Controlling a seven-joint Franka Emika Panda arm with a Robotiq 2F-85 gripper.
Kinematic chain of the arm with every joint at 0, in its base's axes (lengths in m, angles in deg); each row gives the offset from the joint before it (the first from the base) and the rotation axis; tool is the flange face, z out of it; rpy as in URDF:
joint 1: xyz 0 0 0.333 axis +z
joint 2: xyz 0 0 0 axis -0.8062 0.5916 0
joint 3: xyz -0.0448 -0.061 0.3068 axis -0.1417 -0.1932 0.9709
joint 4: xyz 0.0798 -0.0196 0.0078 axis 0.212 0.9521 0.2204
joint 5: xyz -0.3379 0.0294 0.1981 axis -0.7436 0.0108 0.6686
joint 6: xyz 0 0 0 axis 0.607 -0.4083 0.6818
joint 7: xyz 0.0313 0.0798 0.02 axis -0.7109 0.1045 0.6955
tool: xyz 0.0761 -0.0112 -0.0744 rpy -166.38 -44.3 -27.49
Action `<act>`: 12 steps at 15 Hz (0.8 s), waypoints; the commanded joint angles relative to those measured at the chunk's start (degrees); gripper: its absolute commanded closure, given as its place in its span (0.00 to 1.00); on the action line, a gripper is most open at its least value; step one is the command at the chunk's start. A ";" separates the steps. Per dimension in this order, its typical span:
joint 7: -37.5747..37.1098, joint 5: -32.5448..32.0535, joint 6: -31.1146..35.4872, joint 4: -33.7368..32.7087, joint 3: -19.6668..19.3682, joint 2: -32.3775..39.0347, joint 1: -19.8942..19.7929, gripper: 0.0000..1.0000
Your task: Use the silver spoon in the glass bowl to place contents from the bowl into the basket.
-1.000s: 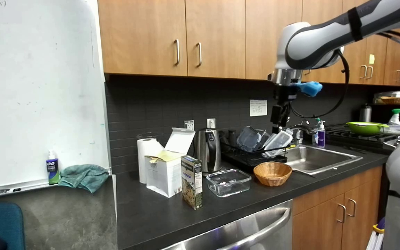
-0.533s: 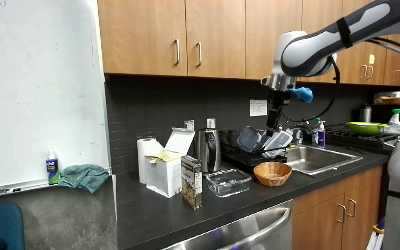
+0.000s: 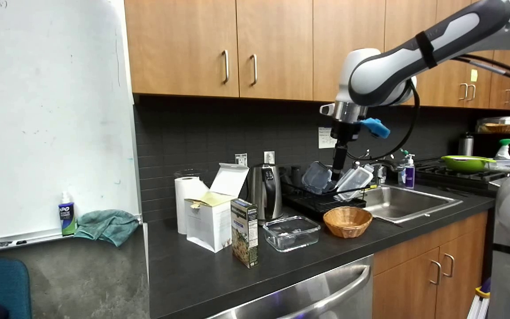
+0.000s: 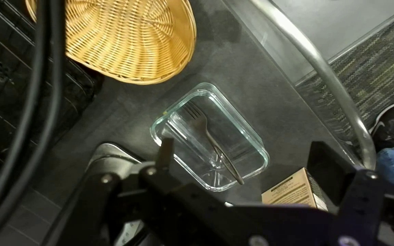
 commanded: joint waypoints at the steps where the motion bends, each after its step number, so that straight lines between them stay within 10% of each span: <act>1: 5.15 1.09 2.11 -0.76 -0.41 2.59 1.39 0.00; 12: 18.81 4.30 7.14 -1.24 -0.40 8.88 2.62 0.00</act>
